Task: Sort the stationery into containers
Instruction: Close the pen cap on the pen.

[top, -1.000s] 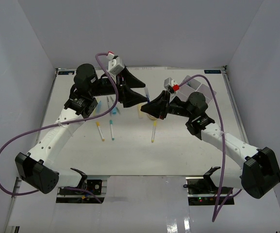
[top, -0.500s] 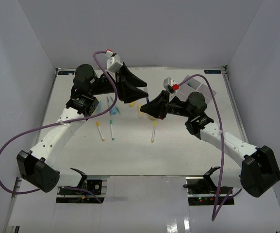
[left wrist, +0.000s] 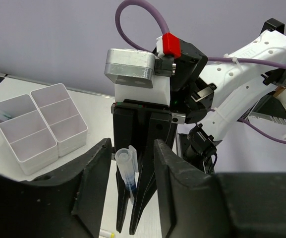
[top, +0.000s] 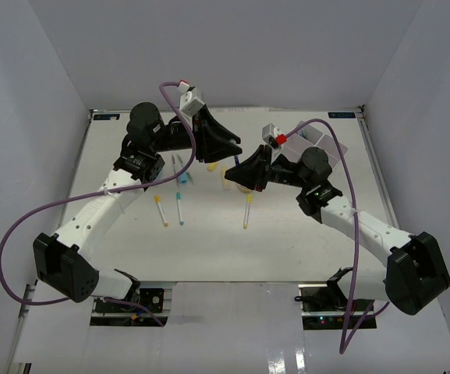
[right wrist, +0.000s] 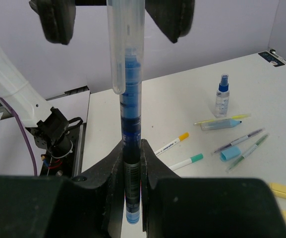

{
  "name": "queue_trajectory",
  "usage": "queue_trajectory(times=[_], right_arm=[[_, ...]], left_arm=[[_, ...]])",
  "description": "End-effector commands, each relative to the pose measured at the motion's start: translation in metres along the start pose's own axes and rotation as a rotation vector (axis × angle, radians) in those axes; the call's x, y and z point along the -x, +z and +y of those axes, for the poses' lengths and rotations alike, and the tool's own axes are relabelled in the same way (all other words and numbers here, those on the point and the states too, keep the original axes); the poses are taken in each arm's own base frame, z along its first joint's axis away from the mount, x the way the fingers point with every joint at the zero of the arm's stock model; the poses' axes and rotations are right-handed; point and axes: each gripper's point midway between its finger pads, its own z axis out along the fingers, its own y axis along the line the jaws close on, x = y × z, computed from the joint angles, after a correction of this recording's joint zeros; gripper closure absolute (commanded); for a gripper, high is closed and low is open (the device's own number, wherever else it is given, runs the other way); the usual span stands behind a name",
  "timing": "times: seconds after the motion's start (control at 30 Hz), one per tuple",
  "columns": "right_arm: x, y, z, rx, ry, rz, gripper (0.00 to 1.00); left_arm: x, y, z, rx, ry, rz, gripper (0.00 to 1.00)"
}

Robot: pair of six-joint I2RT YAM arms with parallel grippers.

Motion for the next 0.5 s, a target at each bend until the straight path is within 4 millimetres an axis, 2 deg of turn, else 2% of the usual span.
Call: queue_trajectory(times=[0.0, 0.27, 0.33, 0.47], right_arm=[[0.028, 0.005, 0.004, 0.030, -0.067, -0.058, 0.92], [0.028, 0.003, 0.005, 0.029, -0.063, -0.064, 0.92], [0.028, 0.003, 0.005, 0.028, -0.064, -0.065, 0.92], [0.032, 0.004, 0.003, 0.017, -0.071, -0.078, 0.92]], left_arm=[[0.006, 0.002, -0.006, -0.017, 0.026, -0.015, 0.52], [-0.005, 0.002, -0.008, -0.023, 0.010, -0.003, 0.69], [-0.009, 0.002, -0.007, -0.023, 0.005, 0.001, 0.77], [-0.028, -0.001, -0.008, -0.026, -0.020, 0.023, 0.89]])
